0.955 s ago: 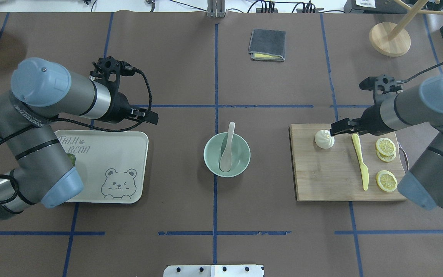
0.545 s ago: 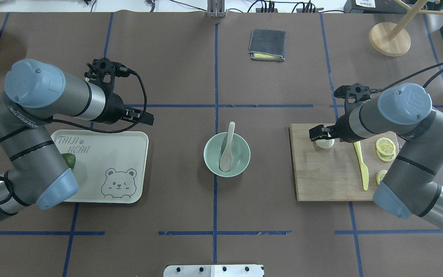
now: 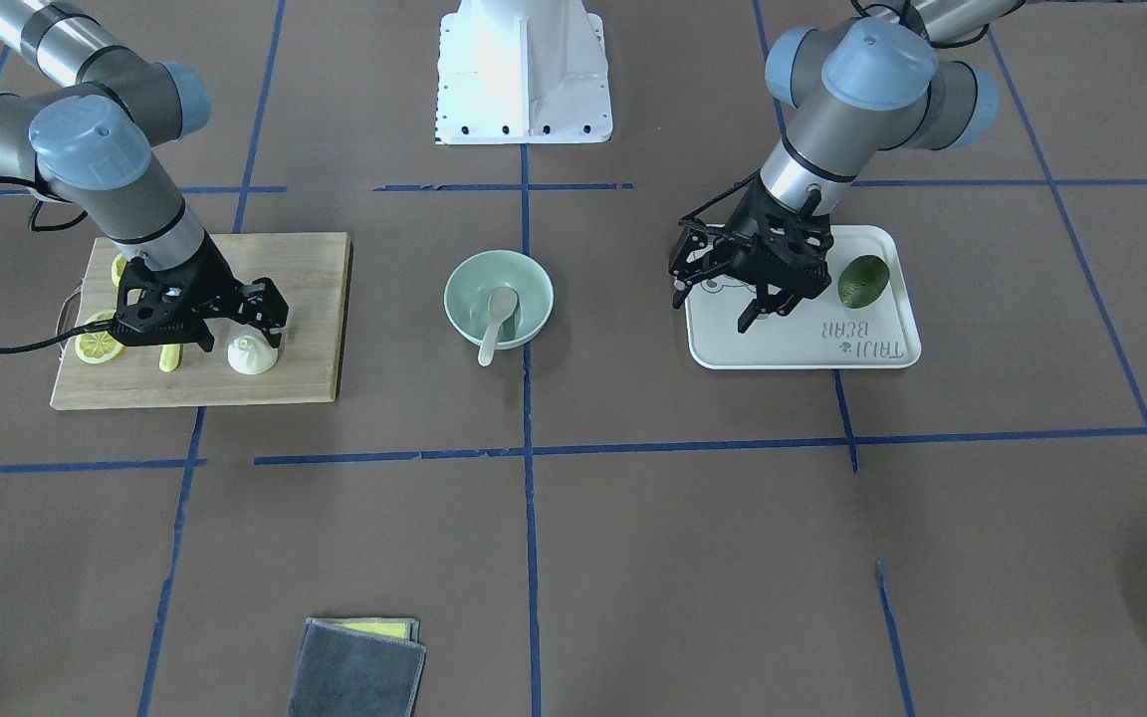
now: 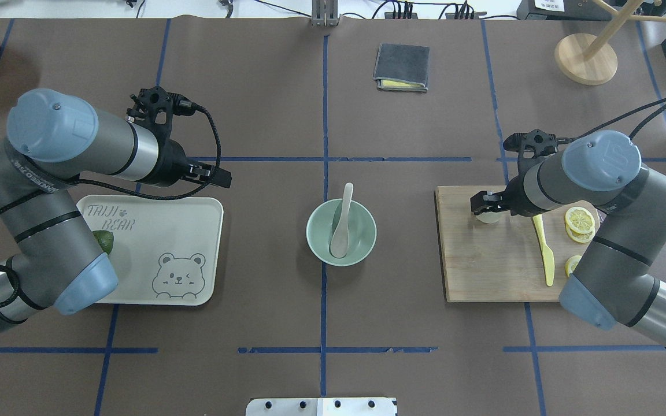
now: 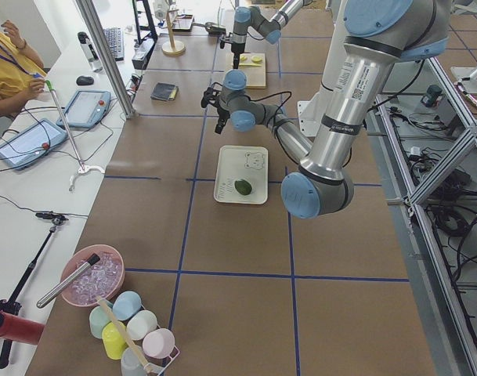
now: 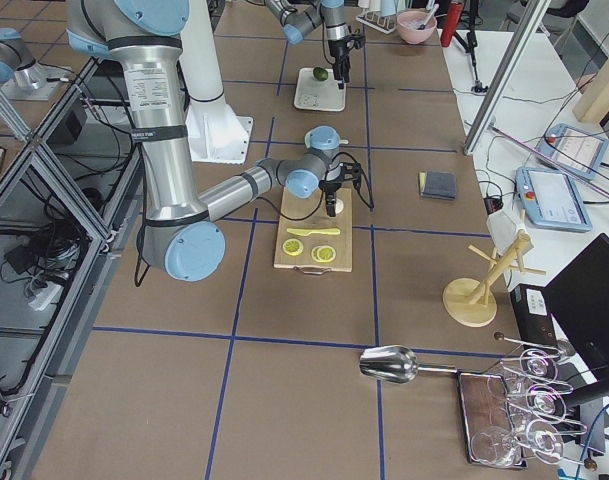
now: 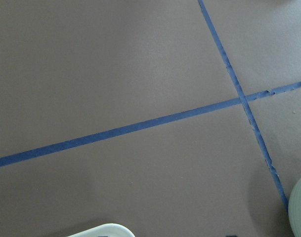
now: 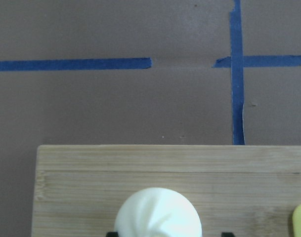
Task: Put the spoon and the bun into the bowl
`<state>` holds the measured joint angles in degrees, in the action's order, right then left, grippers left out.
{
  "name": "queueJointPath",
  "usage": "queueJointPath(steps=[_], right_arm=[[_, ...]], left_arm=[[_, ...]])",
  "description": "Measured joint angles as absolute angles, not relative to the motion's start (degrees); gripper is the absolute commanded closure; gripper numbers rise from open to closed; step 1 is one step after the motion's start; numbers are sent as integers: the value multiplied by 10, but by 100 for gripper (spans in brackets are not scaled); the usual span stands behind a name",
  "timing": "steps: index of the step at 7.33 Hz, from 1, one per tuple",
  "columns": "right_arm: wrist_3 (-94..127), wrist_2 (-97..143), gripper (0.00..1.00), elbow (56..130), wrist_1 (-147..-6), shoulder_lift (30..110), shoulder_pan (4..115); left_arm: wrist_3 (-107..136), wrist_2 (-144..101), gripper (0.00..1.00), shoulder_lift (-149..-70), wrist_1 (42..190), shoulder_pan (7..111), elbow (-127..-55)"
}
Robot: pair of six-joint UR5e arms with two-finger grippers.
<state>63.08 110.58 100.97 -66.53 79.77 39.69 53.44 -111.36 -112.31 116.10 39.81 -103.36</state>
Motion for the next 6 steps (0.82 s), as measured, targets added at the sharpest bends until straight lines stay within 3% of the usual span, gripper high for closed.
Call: queueJointPath(steps=[2,5,6], right_arm=[[631,1104,68,1009,-670,795,397],[639,1108,52,1030,-686,772,396],[655,1109,51,1035,-718,735,394]], left_arm=[[534,-1114,16,-1123,1161,398,-1034],[534,-1116,16,-1111,1161,406,-1054],[533,-1118,16,-1087,1161,413,-1078]])
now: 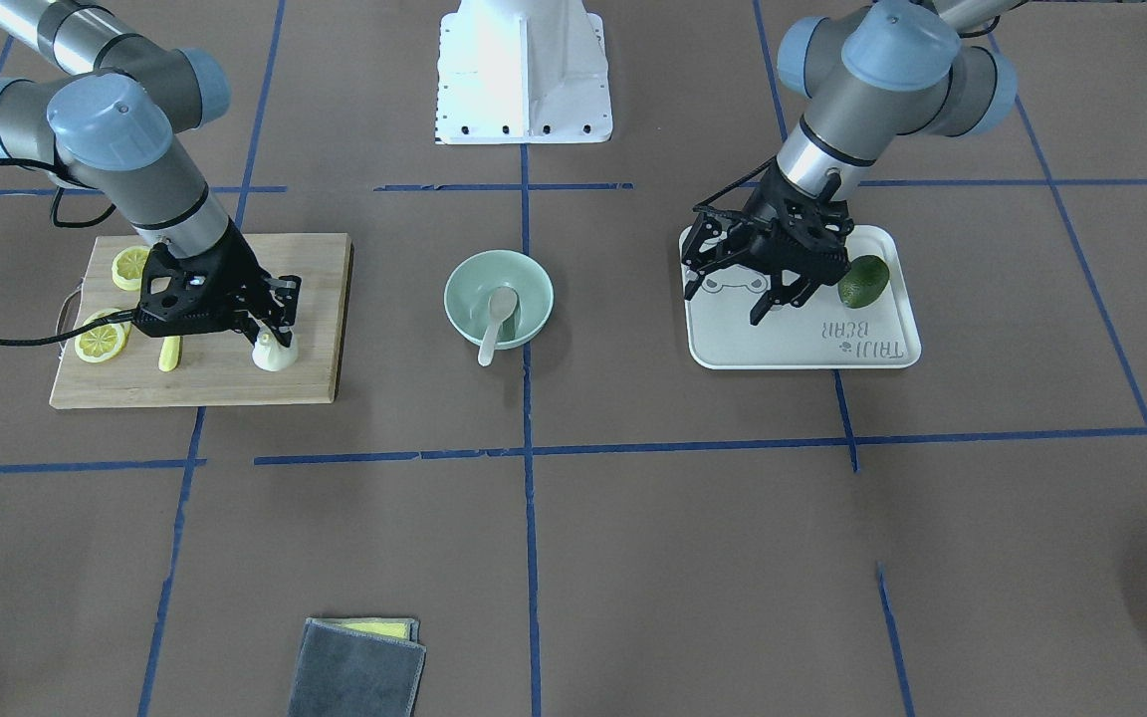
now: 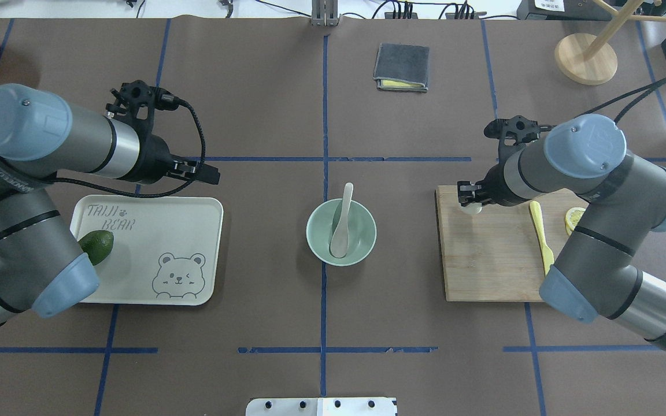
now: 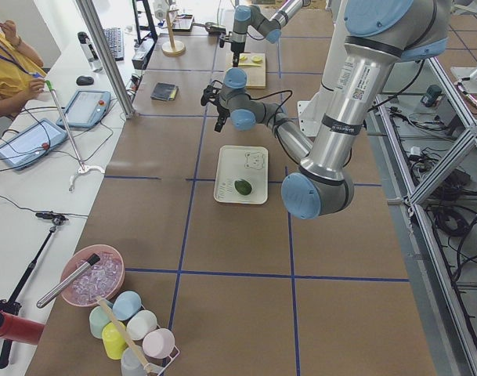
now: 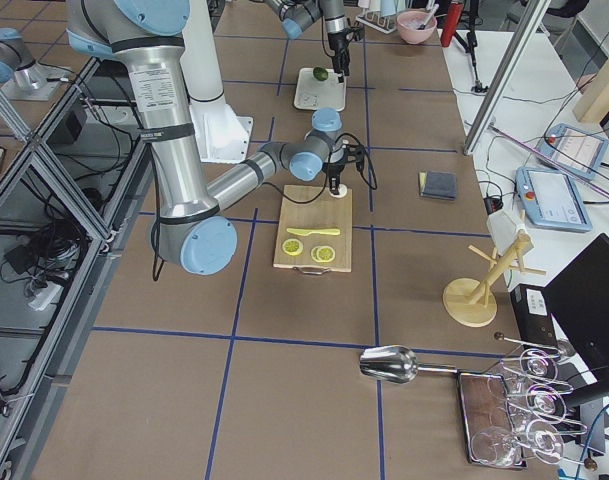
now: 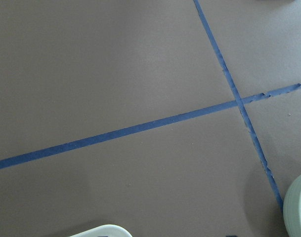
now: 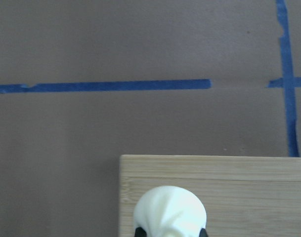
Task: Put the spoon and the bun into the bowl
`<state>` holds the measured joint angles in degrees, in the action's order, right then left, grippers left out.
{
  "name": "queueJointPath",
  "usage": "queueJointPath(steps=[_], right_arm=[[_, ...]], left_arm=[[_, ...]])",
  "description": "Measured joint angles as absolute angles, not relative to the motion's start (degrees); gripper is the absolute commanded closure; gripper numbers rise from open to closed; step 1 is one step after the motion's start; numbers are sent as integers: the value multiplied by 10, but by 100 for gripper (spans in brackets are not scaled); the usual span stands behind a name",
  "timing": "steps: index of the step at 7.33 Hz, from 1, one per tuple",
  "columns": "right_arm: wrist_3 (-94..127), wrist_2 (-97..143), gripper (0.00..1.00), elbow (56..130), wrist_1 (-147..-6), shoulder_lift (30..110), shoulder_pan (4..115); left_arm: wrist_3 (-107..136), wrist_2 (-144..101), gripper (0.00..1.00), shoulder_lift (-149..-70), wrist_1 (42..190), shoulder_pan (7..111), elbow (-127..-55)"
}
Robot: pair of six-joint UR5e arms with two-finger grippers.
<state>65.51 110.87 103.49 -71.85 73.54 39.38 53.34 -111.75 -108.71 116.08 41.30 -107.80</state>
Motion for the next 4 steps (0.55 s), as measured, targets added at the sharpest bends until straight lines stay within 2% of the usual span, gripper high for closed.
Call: queueJointPath(steps=[2,4], right_arm=[[756,1094,50,1036,-765,654,353],[858,1050,41,1030,-774,588,292]], left_arm=[[533,-1119,16,-1054,1161,418,-1112],[534,-1119,16,-1048,1161,419,-1117]])
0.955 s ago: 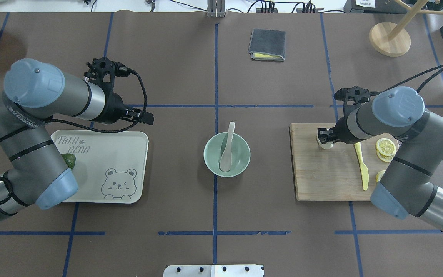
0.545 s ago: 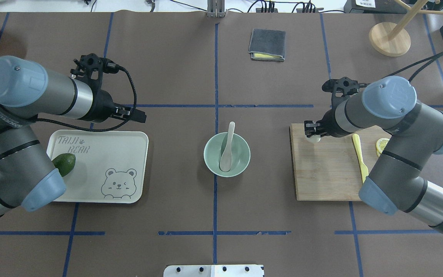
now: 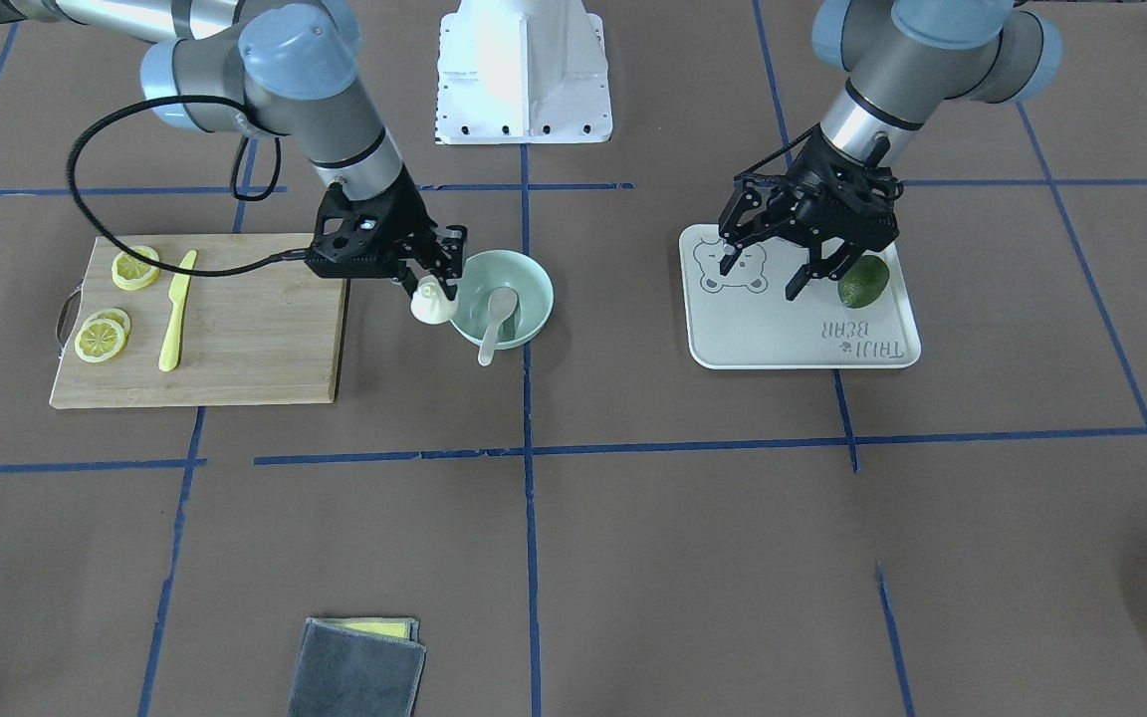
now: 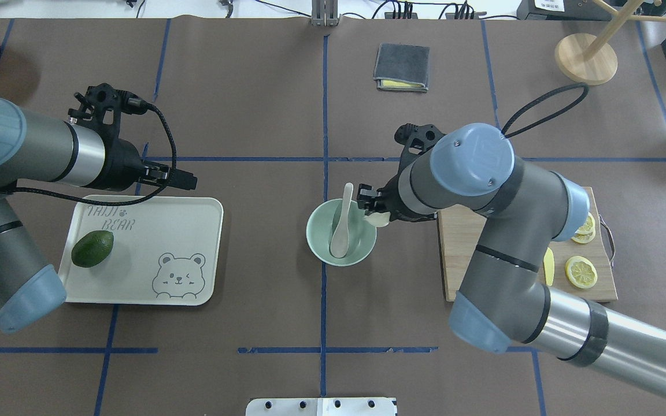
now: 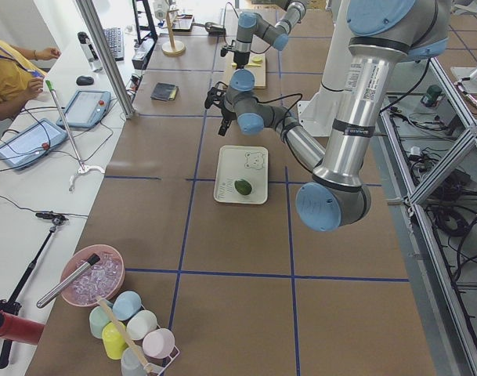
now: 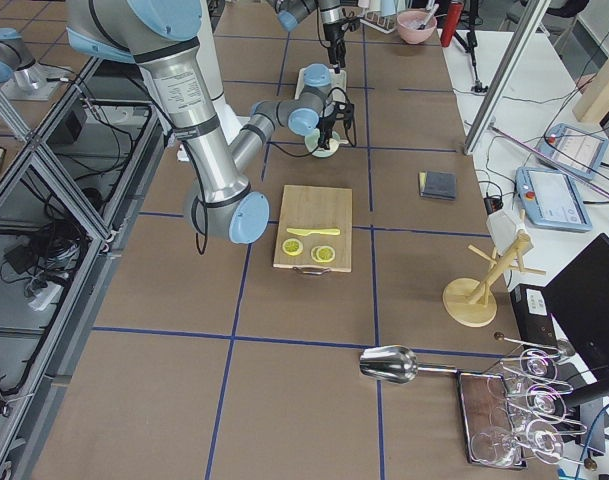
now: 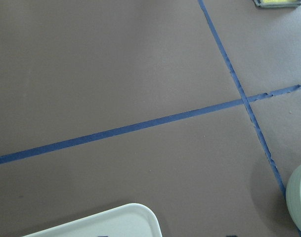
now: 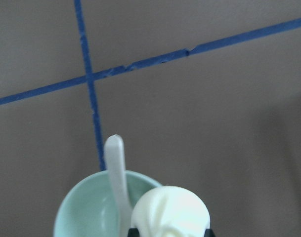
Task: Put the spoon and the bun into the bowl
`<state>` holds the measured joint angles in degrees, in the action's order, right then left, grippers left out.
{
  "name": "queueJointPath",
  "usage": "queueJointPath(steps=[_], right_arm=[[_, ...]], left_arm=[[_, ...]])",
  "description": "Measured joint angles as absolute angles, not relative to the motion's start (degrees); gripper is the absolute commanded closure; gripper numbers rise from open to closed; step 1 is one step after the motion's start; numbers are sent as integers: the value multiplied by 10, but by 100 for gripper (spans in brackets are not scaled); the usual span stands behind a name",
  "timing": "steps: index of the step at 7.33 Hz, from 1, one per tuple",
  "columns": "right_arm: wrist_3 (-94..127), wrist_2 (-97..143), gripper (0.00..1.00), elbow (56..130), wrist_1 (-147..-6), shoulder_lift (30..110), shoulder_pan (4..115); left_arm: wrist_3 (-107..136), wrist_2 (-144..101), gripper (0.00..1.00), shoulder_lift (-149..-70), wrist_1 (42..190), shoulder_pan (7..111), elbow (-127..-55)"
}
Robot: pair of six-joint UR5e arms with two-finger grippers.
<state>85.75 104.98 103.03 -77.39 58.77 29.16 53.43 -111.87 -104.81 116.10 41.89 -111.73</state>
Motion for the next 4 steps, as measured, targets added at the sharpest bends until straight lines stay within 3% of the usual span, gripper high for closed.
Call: queueJointPath(steps=[1,2,4], right_arm=[[887,1024,19,1026,-775,568,267],[899,1010,4,1022,-775,561,254],[904,1002,0,1012,-771,559,249]], left_arm=[[535,-1118,16,-1048,1161,419,-1118],[536,-1118,16,-1048,1161,419,-1118],[536,-1117,16,-1047,1161,419,-1117]])
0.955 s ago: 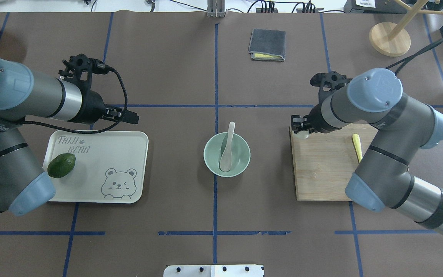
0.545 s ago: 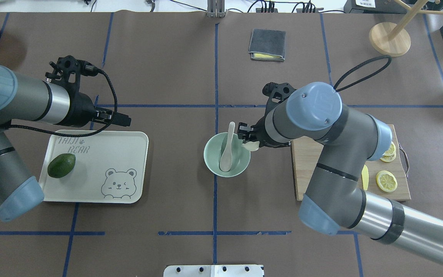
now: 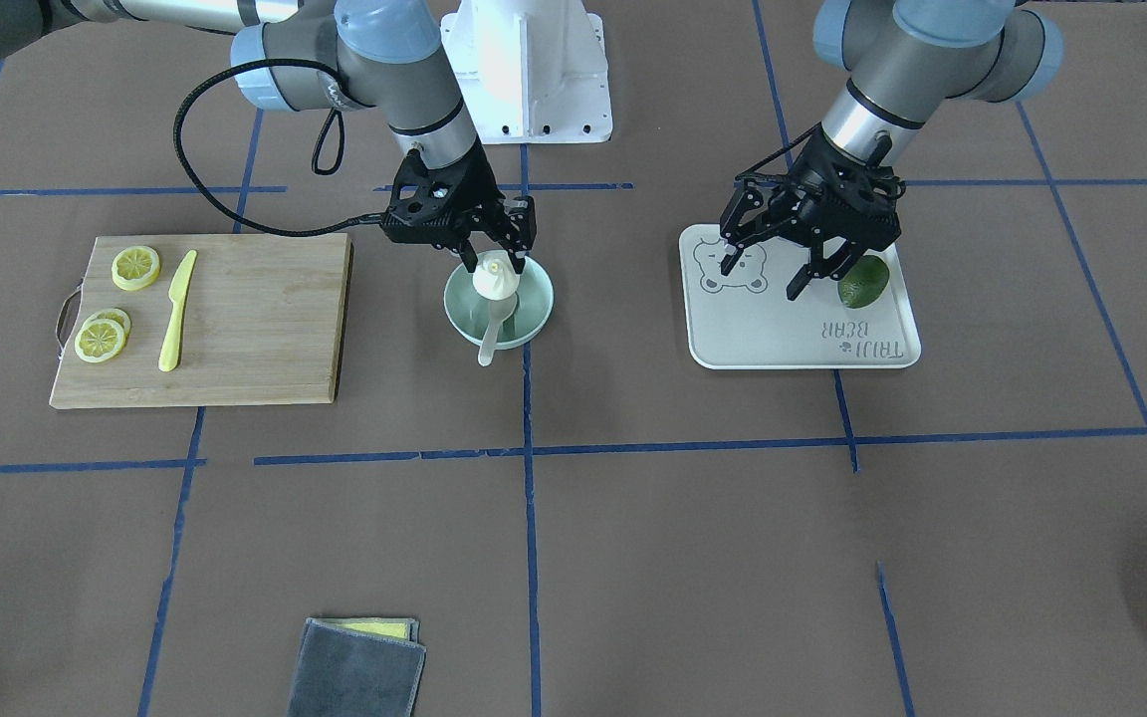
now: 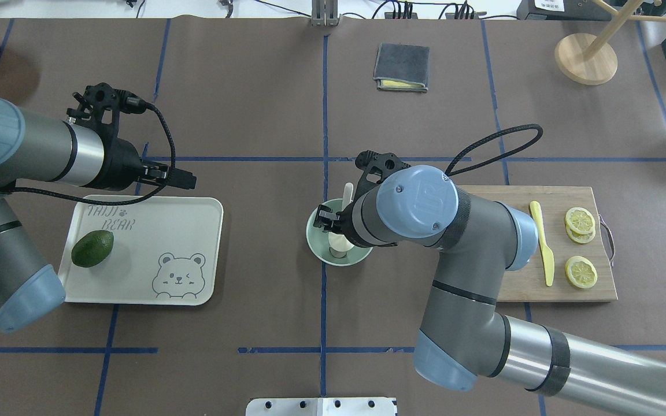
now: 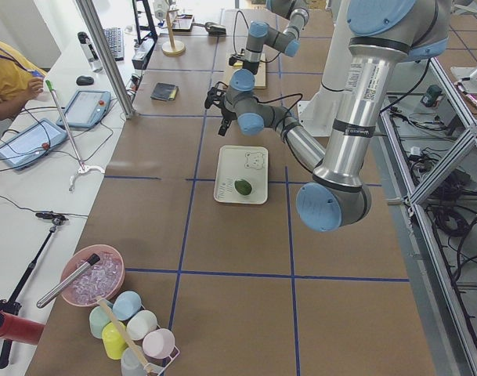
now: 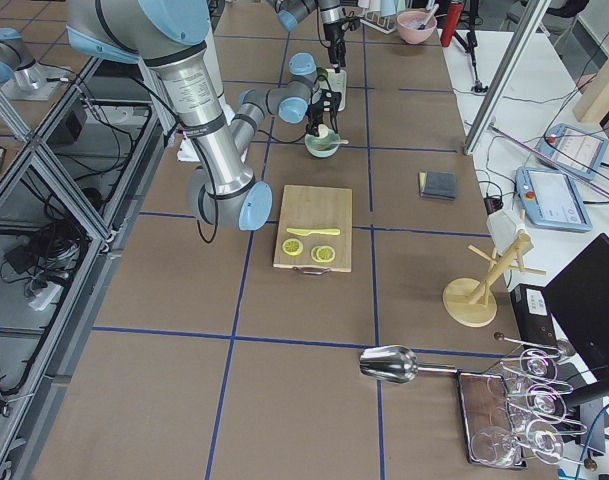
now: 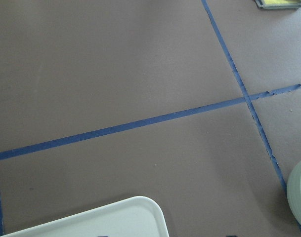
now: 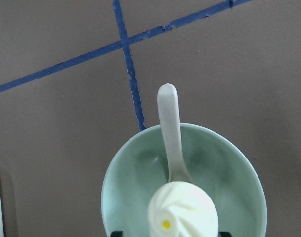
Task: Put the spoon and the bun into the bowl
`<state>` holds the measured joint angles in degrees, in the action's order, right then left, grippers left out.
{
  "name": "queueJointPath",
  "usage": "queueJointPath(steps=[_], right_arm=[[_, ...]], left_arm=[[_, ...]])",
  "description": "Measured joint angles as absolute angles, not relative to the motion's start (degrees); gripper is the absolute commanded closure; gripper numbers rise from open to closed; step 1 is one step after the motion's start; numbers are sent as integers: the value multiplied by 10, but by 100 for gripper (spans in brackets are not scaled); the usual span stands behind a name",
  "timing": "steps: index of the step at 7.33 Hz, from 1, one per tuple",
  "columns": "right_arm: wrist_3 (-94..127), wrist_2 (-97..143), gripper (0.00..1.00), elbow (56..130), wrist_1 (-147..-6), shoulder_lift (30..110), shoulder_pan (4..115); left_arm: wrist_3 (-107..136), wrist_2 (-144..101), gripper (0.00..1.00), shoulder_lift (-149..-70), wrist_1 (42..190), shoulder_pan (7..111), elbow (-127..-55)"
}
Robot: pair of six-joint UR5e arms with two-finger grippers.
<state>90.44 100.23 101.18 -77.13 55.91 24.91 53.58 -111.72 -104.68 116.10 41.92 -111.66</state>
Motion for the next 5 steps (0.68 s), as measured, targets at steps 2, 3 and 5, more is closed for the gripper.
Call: queueJointPath(steps=[2,3,5], right_arm=[[900,1008,0,1026,-769,588,265],[880,1031,0,1055,-768,632,290],[751,1108,0,1110,-767,751,373]], left_arm=[[518,-1118,16,-1025,1164,421,-1113],[482,-1119,16,-1003,1166,430,-1113],[377,-1127,15,-954,1169,477,-1110]])
